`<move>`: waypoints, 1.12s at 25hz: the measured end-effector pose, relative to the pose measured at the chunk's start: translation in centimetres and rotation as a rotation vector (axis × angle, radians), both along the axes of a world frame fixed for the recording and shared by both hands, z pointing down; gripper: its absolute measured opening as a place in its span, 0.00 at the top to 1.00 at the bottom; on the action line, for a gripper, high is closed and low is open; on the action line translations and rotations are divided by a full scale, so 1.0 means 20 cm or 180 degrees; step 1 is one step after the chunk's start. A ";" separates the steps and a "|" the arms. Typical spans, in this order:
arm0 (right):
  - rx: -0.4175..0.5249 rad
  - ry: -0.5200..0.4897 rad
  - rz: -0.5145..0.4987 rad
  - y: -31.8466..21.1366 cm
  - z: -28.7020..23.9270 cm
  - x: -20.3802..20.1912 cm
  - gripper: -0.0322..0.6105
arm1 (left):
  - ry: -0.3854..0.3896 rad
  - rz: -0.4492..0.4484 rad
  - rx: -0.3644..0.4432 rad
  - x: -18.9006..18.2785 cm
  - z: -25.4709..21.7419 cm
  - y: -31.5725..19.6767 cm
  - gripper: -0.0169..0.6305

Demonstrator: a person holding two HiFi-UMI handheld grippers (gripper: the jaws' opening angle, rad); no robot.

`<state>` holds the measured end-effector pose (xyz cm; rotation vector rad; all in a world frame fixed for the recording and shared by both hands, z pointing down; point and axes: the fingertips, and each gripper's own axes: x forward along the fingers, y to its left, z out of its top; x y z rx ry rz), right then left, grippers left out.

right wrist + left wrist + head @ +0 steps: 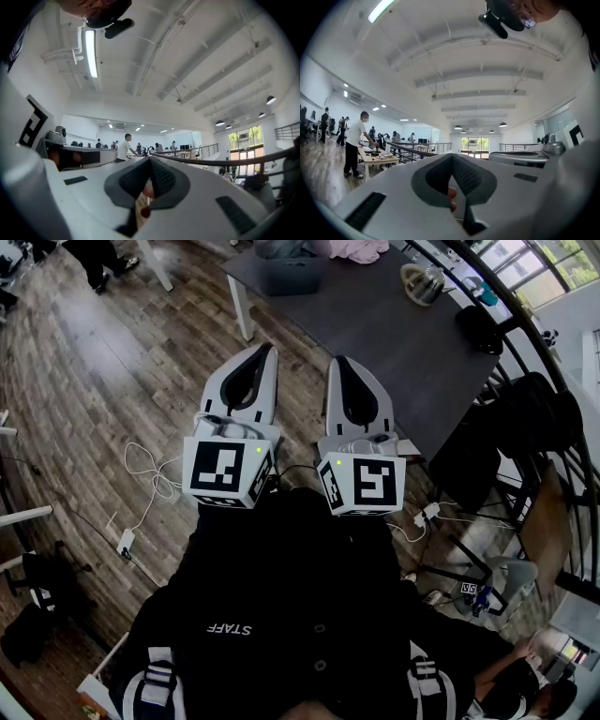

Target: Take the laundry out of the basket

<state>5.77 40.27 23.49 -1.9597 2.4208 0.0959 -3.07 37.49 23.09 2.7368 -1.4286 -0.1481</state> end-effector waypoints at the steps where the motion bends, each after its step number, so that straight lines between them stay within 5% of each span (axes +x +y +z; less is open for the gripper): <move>1: 0.0002 -0.0003 0.0007 -0.01 0.00 -0.01 0.93 | -0.0016 0.0004 -0.0008 -0.02 0.00 -0.02 0.97; 28: -0.0169 -0.0118 0.0053 -0.49 0.14 -0.17 0.93 | -0.0060 0.0047 -0.0197 -0.30 0.15 -0.46 0.97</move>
